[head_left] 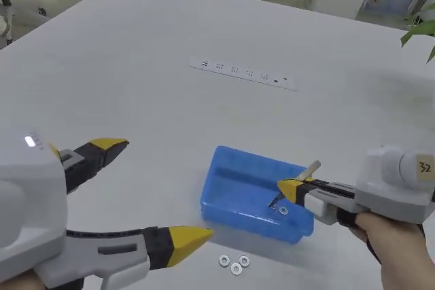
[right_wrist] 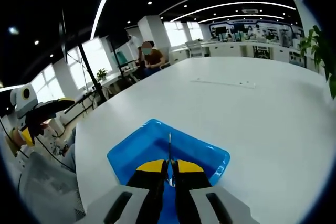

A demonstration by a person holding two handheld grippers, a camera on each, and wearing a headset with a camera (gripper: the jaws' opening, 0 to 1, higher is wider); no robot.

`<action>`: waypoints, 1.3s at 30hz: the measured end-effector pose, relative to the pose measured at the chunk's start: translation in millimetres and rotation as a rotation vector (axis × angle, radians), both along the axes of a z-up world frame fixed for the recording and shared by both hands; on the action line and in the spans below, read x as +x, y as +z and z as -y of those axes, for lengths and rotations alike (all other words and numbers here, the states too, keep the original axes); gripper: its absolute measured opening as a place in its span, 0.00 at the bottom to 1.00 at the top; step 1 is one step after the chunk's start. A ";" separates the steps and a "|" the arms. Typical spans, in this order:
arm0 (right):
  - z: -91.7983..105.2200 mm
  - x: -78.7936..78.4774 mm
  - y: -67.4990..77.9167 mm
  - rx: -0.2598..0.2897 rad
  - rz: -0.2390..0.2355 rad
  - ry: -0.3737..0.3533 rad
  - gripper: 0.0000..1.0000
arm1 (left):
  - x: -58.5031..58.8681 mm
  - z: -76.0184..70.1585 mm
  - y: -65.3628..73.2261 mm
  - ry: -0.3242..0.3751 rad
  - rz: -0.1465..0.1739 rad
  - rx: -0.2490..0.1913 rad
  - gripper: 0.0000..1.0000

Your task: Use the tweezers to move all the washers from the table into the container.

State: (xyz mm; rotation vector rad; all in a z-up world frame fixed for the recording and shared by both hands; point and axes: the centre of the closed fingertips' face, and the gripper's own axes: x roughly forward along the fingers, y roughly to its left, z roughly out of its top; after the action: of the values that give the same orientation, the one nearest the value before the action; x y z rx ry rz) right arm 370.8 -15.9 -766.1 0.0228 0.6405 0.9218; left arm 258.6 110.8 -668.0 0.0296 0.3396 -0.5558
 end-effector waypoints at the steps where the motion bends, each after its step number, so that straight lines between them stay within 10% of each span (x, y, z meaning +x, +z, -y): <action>1: -0.8 1.2 -1.7 0.000 0.002 0.006 0.03 | 0.0 -0.8 -0.2 0.002 0.000 0.002 0.94; 13: 4.5 1.0 -7.3 -0.026 0.001 0.012 0.03 | 0.1 -2.9 -0.9 0.009 -0.001 0.002 0.94; 21: 5.2 -7.4 25.2 0.089 0.032 -0.011 0.03 | 0.0 -2.6 -2.6 0.010 -0.004 0.002 0.94; 30: -10.7 -50.8 62.2 0.248 0.040 0.086 0.03 | 0.0 3.3 -4.4 -0.008 -0.010 -0.001 0.93; 39: -25.5 -83.7 41.0 0.191 0.007 0.197 0.03 | -0.2 7.6 -4.7 -0.028 -0.011 0.008 0.93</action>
State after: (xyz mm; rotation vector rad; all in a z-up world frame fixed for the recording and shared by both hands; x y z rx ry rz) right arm 287.1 9.6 -725.0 0.1288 0.5532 1.1705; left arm 258.3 103.2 -672.7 0.0396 0.3526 -0.5824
